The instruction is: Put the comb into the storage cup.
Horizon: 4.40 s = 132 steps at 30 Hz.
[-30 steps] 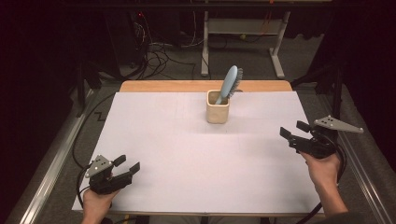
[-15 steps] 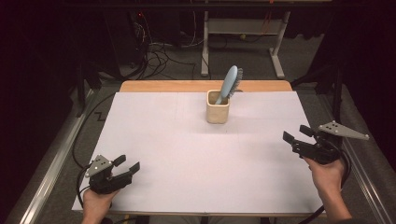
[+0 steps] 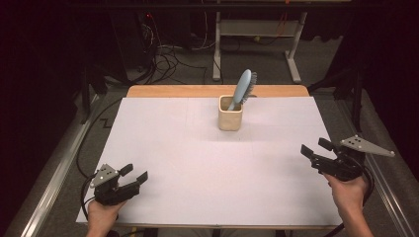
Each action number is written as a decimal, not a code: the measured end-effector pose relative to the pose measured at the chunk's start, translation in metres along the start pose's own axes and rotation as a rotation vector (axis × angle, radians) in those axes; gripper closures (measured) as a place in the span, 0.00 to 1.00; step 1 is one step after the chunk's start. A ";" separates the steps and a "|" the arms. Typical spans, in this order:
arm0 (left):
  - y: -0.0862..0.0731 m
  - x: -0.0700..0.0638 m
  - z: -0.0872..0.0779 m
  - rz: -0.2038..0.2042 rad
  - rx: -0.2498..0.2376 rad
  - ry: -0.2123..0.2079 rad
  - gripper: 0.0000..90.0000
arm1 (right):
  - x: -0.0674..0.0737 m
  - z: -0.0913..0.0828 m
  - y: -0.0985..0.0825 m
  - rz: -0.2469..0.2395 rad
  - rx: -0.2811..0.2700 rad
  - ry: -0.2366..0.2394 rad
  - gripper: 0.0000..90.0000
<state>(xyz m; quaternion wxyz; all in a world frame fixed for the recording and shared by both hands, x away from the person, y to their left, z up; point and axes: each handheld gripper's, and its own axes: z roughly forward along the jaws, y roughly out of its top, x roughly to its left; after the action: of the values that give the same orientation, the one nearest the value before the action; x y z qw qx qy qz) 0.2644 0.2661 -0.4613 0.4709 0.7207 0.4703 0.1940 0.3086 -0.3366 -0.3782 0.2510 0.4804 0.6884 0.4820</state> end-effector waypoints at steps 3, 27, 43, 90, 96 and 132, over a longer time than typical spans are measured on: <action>0.000 0.000 0.000 -0.001 -0.001 0.000 0.37 | 0.000 -0.002 -0.003 0.004 -0.003 0.003 0.31; 0.000 0.000 0.000 -0.003 0.001 0.000 0.37 | 0.006 -0.013 -0.027 0.023 -0.009 0.020 0.31; 0.000 0.000 0.000 -0.003 0.002 0.000 0.37 | 0.008 -0.014 -0.041 0.040 0.001 0.026 0.31; 0.000 0.000 0.000 -0.004 0.001 0.001 0.37 | 0.015 -0.012 -0.073 0.025 0.057 0.010 0.29; 0.000 0.001 0.000 -0.007 0.002 0.001 0.37 | 0.018 -0.009 -0.075 0.005 0.071 0.006 0.29; 0.000 -0.001 -0.001 -0.001 0.003 -0.004 0.37 | 0.030 -0.011 -0.100 -0.034 0.109 0.022 0.28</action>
<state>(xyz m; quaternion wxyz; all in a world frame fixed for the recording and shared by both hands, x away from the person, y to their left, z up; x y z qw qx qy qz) 0.2636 0.2658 -0.4610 0.4709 0.7216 0.4699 0.1916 0.2450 -0.3212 -0.4610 0.2250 0.4763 0.7244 0.4446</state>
